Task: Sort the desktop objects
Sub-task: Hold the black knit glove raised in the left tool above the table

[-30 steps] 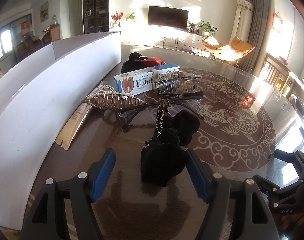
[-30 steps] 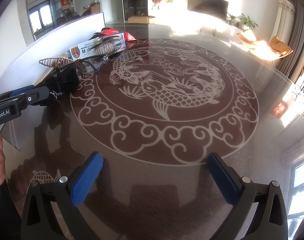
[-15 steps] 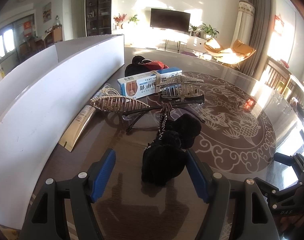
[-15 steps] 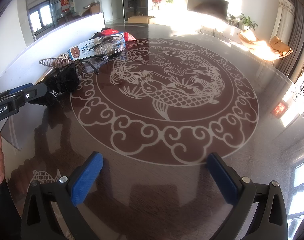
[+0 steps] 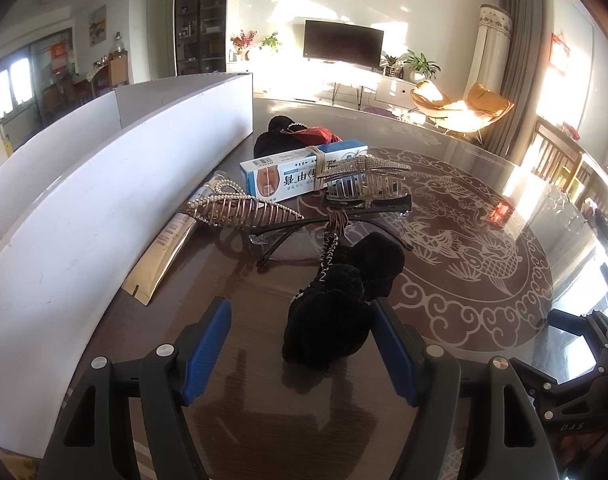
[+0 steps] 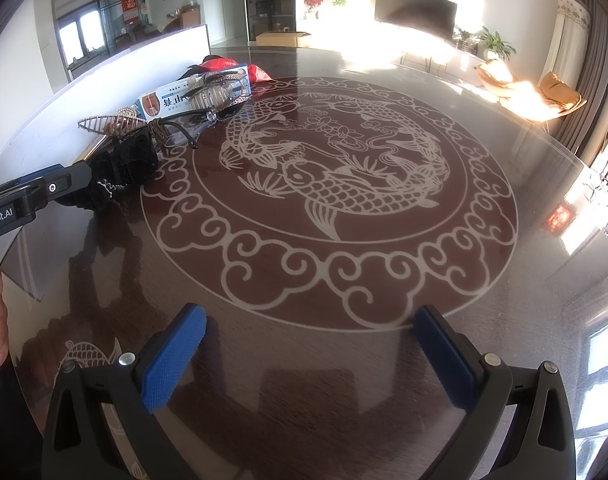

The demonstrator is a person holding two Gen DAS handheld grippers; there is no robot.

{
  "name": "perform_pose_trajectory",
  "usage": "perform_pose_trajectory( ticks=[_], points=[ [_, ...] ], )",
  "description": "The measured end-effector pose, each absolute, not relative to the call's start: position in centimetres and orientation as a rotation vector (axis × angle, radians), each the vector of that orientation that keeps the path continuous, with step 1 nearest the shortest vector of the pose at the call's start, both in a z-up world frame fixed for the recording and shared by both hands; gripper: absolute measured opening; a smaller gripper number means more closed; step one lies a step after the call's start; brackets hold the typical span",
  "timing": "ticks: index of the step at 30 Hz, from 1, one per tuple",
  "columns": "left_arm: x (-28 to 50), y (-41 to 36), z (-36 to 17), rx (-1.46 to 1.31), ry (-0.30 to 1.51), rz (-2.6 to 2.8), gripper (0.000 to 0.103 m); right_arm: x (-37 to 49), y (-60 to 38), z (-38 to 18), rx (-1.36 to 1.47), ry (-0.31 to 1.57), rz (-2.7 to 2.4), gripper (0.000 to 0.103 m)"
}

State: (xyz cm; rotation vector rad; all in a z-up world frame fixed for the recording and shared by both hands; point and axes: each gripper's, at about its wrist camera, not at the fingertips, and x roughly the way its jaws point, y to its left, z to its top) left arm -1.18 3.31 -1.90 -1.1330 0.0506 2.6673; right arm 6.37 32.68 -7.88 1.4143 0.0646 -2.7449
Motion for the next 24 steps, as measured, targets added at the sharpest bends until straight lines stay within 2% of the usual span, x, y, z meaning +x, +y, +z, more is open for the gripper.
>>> perform_pose_trajectory(
  ticks=[24],
  points=[
    [-0.87,3.12,-1.52,-1.126,0.037,2.683,0.071,6.38,32.69,-7.89,1.414,0.065,-2.745,0.103]
  ],
)
